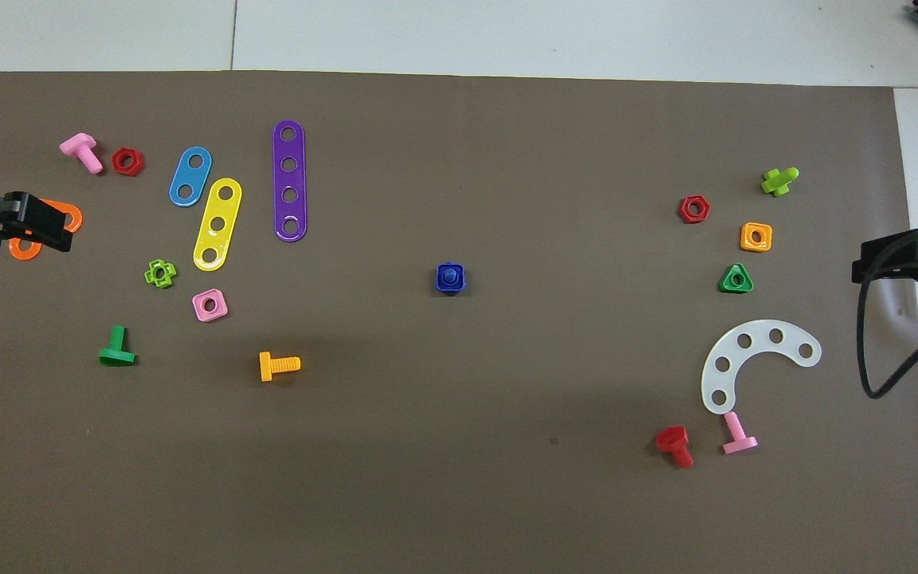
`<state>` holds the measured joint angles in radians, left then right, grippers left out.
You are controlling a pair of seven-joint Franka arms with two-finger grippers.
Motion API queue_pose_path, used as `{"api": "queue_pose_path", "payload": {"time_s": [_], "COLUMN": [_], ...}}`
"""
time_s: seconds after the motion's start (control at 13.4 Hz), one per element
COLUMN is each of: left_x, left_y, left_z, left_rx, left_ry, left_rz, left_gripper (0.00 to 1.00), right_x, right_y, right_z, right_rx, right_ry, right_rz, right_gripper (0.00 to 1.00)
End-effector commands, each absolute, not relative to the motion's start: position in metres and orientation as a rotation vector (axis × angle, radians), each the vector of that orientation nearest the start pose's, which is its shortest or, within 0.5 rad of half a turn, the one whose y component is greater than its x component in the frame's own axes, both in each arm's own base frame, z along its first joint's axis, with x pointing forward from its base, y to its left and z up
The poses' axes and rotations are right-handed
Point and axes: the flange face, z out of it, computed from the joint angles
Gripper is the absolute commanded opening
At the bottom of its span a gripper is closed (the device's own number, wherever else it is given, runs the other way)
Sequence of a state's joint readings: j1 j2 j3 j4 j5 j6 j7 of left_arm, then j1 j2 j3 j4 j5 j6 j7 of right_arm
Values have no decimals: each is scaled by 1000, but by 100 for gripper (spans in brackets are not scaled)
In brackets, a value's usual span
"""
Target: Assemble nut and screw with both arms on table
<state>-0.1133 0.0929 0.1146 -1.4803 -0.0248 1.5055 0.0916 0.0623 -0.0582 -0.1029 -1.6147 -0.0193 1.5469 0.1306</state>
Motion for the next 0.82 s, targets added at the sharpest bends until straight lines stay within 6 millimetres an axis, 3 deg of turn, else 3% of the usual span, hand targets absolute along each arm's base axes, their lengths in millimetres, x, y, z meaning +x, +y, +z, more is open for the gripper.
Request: {"api": "queue_pose_path", "payload": {"time_s": [0.0,0.52,0.75], "left_x": [554,564,564], "left_y": [-6,-4,-4], "left_z": [620,627,627], "left_rx": [-3121,-3120,-3119], "left_ry": [167,161,170], "left_rz": [114,-54,-49], "left_gripper": [100,100,100], "right_x": [526,526,526], "right_y": [-29,-29,-29], "right_z": [634,634,634], "right_rx": [-3133,-3133,-3133], "right_ry": [243,243,243], "right_rz": [10,10,10], "right_gripper": [100,100,100]}}
